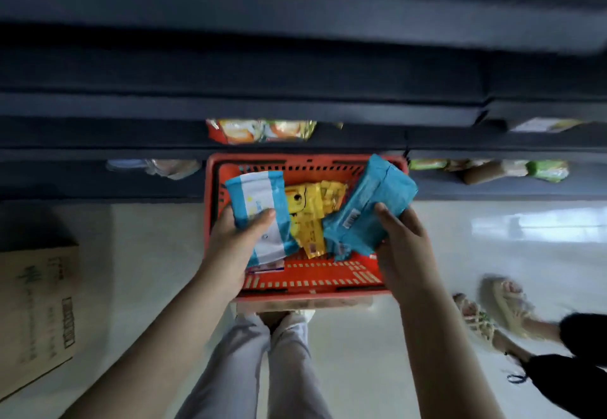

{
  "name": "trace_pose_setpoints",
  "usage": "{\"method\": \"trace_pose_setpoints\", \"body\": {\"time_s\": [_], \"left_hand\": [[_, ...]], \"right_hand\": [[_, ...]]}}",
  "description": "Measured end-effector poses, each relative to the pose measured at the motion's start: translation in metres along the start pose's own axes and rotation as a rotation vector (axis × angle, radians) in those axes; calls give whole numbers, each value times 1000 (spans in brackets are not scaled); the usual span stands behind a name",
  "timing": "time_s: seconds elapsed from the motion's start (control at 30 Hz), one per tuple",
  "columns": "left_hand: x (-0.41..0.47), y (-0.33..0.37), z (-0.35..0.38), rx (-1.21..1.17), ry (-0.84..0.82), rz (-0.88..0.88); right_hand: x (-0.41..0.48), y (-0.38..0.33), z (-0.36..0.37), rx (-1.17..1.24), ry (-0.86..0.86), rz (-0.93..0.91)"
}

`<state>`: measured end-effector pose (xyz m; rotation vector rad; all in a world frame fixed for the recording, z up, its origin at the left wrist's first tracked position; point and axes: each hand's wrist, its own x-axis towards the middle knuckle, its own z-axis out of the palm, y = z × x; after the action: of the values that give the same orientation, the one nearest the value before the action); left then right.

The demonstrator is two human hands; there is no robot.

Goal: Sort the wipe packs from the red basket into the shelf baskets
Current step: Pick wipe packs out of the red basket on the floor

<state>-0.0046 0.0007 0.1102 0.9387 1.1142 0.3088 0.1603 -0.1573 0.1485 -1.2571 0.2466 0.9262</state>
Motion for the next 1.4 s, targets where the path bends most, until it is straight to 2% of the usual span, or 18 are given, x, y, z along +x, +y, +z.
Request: {"method": "trace_pose_setpoints", "body": {"time_s": [0.1, 0.2, 0.27, 0.37, 0.5, 0.6, 0.67, 0.73, 0.8, 0.87, 1.0, 1.1, 1.17, 1.3, 1.4], "left_hand": [[-63, 65, -5, -84, -28, 77], [-110, 120, -11, -129, 14, 121], [-130, 154, -23, -147, 65, 184], [-151, 205, -52, -185, 128, 300], [-166, 264, -102, -148, 120, 419], [-165, 299, -141, -143, 113, 512], [-158, 316, -172, -143, 106, 541], [-149, 330, -203, -168, 89, 523], [-139, 342, -230, -191, 66, 487], [-130, 352, -251, -211, 61, 450], [-119, 377, -275, -222, 17, 370], [-108, 394, -282, -188, 20, 366], [-100, 405, -280, -185, 19, 364], [-75, 433, -267, -169, 20, 387], [-50, 459, -255, -117, 62, 432]], "right_hand": [[-63, -55, 48, -62, -104, -28], [-112, -91, 93, -230, -96, -87], [-136, -105, 119, -258, -147, -103], [-161, -121, 159, -200, -255, -73], [-179, -127, 219, -25, -410, 71], [-184, -119, 267, -1, -495, 96], [-186, -105, 303, 2, -454, 93], [-188, -88, 337, -29, -325, 56], [-189, -75, 367, -115, -203, -41], [-188, -67, 392, -231, -151, -168], [-183, -62, 423, -325, -119, -296], [-175, -70, 436, -271, -238, -341], [-167, -79, 441, -318, -282, -401], [-144, -107, 451, -387, -124, -543], [-113, -136, 463, -537, -36, -681]]}}
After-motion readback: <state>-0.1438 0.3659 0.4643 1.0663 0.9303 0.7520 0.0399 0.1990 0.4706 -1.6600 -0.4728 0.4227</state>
